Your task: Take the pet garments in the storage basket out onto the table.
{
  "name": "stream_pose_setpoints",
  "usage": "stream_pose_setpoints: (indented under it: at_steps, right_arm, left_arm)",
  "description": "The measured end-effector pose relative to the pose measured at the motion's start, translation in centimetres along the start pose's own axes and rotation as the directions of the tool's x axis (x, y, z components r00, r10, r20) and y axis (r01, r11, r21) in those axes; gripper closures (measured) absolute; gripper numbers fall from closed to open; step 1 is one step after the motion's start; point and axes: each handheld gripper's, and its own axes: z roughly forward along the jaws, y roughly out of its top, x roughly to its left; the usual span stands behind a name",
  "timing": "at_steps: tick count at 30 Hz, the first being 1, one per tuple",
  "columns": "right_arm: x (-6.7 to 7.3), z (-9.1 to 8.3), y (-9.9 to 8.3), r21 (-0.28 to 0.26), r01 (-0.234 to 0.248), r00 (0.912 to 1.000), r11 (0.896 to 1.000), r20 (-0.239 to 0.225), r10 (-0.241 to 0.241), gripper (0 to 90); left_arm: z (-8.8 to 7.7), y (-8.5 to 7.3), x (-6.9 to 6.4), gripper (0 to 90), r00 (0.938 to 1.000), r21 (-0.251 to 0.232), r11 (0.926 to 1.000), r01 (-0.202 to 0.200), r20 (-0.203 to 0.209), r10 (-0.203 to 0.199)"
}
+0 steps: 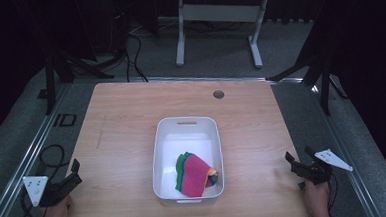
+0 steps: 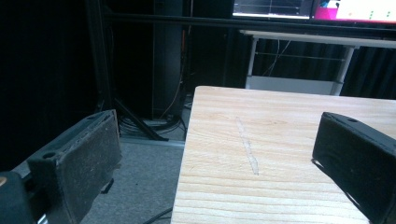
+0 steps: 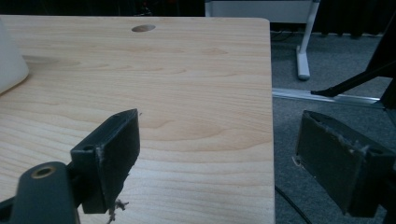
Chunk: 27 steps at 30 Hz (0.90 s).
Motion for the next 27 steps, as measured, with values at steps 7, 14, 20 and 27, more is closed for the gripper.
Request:
stream_pose_setpoints:
  at_steps: [7,14,20,27]
  right_arm:
    - [-0.6,0.5,0.3,0.050,0.001,0.9986,0.999,-0.053,0.001,13.7]
    - [-1.3,1.2,1.0,0.175,0.109,0.9763,0.979,-0.204,-0.072,14.0]
    - [-1.9,1.3,1.6,0.295,0.268,0.9187,0.917,-0.365,-0.150,14.7]
    - [-0.6,1.3,2.3,0.371,0.419,0.8244,0.829,-0.538,-0.177,14.7]
  left_arm:
    - [0.0,0.0,0.1,1.8,1.0000,-0.003,1.0000,0.006,-0.006,-0.006]
    - [0.1,0.0,0.2,1.8,0.9999,0.008,1.0000,0.003,0.012,-0.003]
    - [0.1,0.0,0.2,1.8,0.9998,0.008,1.0000,0.003,0.021,-0.003]
    - [0.1,0.1,0.3,1.8,0.9997,0.011,0.9999,0.005,0.025,-0.005]
